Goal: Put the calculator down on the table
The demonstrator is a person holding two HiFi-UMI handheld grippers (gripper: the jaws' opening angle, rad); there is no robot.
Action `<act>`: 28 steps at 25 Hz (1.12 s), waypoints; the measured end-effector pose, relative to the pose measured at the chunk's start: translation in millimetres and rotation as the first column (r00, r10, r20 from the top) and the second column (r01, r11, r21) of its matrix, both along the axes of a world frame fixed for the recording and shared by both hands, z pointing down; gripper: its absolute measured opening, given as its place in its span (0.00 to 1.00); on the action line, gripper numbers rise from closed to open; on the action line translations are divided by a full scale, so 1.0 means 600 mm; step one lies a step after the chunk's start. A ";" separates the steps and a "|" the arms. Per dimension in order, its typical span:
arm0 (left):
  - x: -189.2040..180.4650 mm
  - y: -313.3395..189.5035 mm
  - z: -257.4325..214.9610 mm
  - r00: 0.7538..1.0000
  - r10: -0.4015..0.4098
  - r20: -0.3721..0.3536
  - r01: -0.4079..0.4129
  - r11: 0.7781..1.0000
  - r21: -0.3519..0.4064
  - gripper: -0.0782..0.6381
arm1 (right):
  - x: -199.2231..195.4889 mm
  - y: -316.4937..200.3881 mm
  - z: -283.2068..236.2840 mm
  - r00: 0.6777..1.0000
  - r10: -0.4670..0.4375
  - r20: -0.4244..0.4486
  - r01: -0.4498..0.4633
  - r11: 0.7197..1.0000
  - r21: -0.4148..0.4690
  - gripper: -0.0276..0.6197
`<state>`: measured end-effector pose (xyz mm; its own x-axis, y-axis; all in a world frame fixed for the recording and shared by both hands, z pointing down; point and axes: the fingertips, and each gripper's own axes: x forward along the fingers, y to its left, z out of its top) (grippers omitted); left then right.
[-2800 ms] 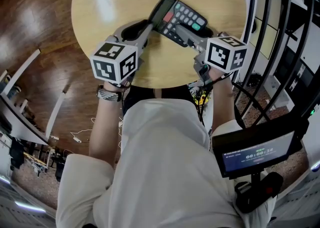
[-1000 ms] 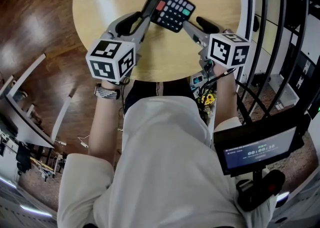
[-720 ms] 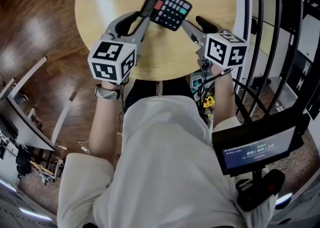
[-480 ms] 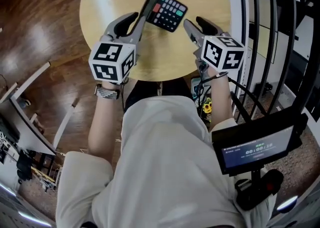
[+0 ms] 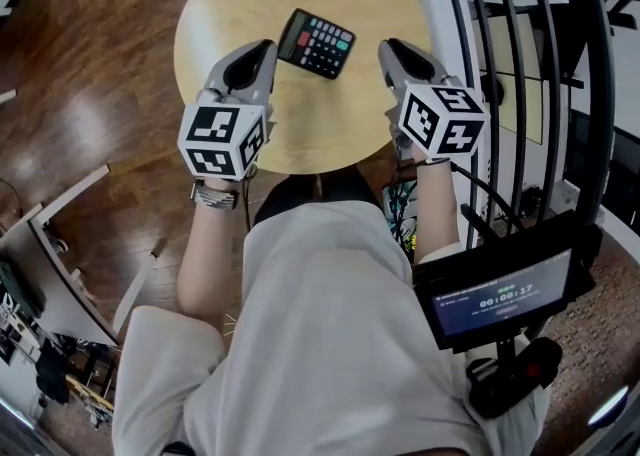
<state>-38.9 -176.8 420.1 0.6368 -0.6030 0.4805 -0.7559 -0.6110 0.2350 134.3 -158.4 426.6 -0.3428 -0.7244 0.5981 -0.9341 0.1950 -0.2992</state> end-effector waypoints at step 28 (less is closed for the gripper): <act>-0.042 0.167 -0.223 0.993 0.105 -0.049 -0.079 0.923 0.376 0.12 | -0.084 0.197 -0.258 0.982 0.037 -0.185 0.040 0.917 0.396 0.05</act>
<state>-63.8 -76.4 286.5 0.7211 -0.6673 0.1865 -0.6825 -0.7305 0.0252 84.1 -40.3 271.9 -0.2557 -0.9143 0.3142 -0.9646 0.2631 -0.0194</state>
